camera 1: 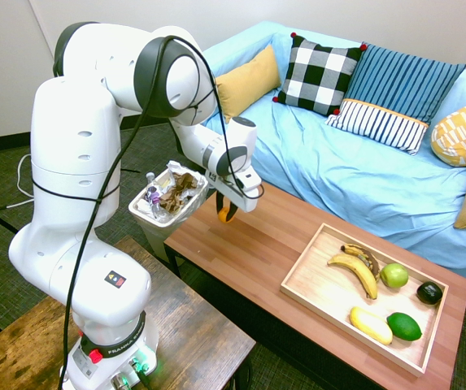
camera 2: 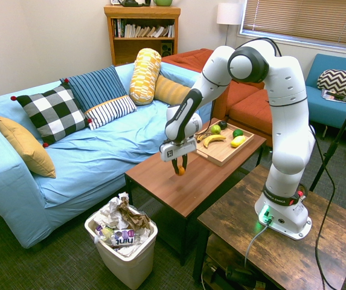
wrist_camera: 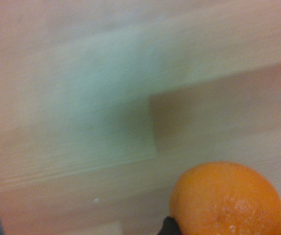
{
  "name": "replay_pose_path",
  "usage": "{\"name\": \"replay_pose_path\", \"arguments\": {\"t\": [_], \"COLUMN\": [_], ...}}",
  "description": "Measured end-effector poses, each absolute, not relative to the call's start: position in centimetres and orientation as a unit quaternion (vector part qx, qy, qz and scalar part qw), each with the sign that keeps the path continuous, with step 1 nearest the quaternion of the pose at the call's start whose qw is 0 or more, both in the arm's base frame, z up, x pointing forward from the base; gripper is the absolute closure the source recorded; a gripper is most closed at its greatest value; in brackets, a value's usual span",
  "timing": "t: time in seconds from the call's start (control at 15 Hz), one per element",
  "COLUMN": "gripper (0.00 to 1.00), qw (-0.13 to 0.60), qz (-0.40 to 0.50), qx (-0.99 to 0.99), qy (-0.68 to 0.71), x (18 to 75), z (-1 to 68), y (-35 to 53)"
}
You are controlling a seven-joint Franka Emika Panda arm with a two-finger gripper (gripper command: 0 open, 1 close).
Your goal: Put the tangerine in the tray
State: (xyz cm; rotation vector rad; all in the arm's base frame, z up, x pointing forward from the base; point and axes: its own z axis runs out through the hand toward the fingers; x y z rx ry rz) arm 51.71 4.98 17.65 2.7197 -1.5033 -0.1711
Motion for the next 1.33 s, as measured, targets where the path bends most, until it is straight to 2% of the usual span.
{"name": "replay_pose_path", "arguments": {"t": [0.33,0.8,1.07,1.33], "gripper": [1.0,1.0,1.0,1.0], "qw": [0.012,0.012,0.005,-0.01], "qz": [-0.015,-0.004,-0.014,-0.026], "qx": [0.822,0.753,0.718,0.705], "qy": [-0.57,-0.657,-0.696,-0.709], "x": [53.7,51.2,49.9,51.8], "z": [19.9,20.9,19.1,15.2], "y": [-5.4,-18.0,-23.4,-26.7]}}
